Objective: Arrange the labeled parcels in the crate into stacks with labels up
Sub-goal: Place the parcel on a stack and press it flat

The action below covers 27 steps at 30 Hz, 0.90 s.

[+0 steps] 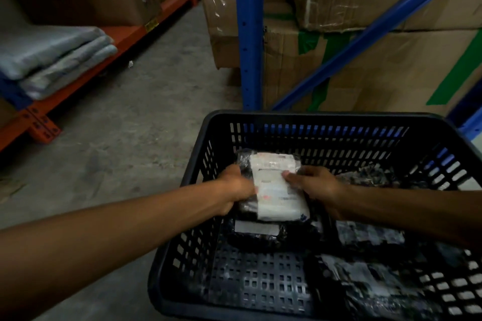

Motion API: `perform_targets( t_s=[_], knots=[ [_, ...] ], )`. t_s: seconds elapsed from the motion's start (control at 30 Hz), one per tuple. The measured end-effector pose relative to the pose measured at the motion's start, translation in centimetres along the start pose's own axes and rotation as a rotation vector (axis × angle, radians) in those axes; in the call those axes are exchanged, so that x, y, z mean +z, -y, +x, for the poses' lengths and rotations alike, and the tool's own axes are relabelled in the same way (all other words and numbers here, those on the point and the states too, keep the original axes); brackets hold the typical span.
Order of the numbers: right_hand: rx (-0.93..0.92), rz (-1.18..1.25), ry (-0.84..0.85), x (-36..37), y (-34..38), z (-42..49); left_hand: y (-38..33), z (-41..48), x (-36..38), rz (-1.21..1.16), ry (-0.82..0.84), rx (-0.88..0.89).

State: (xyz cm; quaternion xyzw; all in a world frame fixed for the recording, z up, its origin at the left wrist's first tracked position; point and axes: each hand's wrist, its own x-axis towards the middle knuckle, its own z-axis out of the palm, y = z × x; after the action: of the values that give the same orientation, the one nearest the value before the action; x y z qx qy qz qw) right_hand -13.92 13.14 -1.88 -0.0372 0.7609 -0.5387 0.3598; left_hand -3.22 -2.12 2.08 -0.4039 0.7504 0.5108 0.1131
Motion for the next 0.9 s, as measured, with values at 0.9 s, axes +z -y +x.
perform_targets(
  t_s=[0.9],
  knots=[
    [-0.706,-2.008,0.045,-15.0,-4.9,-7.6,0.2,-1.9,20.1,0.725,0.133,0.698]
  ],
)
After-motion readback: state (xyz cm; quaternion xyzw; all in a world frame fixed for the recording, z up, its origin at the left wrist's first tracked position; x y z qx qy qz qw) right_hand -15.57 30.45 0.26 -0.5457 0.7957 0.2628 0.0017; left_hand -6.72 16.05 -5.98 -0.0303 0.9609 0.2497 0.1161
